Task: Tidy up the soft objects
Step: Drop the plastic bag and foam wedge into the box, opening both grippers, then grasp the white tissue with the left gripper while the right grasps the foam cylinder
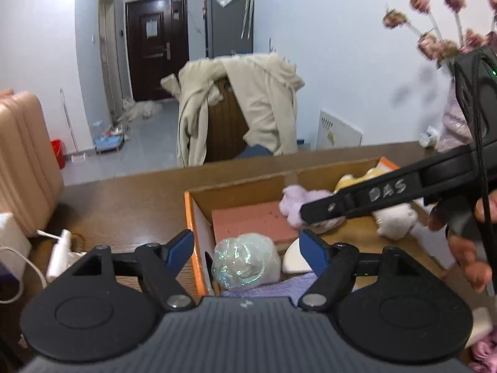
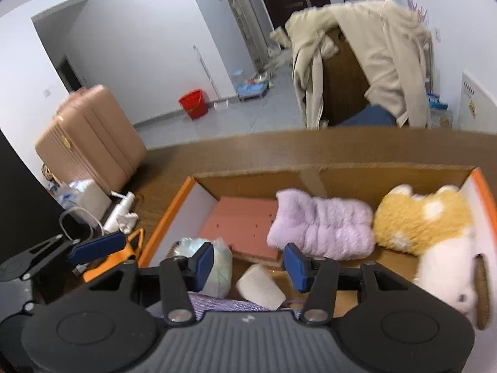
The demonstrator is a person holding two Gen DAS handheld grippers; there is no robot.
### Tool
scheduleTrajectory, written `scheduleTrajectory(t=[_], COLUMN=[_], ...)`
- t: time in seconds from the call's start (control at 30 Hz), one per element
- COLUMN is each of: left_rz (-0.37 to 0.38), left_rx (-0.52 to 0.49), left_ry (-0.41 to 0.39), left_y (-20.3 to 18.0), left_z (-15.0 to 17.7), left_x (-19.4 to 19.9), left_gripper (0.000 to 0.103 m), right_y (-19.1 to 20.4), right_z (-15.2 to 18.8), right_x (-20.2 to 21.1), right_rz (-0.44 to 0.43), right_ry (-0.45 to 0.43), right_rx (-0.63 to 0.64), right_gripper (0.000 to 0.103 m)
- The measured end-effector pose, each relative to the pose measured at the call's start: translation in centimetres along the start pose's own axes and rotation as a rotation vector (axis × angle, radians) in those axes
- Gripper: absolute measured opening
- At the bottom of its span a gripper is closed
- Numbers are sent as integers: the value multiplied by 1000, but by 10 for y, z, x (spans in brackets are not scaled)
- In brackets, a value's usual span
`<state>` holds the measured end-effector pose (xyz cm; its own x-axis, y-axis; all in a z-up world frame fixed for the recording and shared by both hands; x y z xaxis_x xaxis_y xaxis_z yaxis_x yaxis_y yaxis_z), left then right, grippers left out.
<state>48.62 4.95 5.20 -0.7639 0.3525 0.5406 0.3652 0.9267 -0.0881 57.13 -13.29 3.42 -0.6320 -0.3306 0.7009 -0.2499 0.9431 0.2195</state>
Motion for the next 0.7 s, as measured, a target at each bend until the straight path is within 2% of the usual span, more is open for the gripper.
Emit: scheduleTrajectory(t=[0.1,0.17,0.3,0.37,0.43,0.53,0.63,0.7], left_rz=[5,7,-11,-25,-38,-26,-23,-33], left_rx=[-12,-10,-25,-9,8,81,147,153], left_ry=[-54,-74,-93,-95,-91,-71,-57,-42], left_y=[-15,-26,-57,-74,-89,-108,-120,-126], left_z=[-4,-1,22,41,61,92,116,125], left_x=[41,66,110,126,136,143,147,146], left_gripper=[79,82,84,89,90,90,90,91], right_y=[-6,-10,-17,-24,-33,-48,-67,-77], right_z=[-1,7,49,80,112,156,194,213], right_x=[49,87,152,177,190,198,198,196], right_rz=[5,28,112,156,175,197,198,208], right_ry=[-84,-149,-270,-304,-301,-263,-234,-217], right_rx=[25,61,173,212,226,216,159,124], right_gripper=[52,58,64,76,82,82,84,85])
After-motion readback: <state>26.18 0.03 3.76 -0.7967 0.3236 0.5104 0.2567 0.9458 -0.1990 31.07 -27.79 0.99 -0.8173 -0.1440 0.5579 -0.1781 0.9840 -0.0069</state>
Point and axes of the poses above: each gripper's, at about its wrist camera, not at the fingertips, and x roughly against the way its jaws point, y to its left, z to its underside, the point moved 4 cm from there along -x, roughly the way its jaws point, and after that the axes turned 13 degrees about z, right-handed, at the moved point
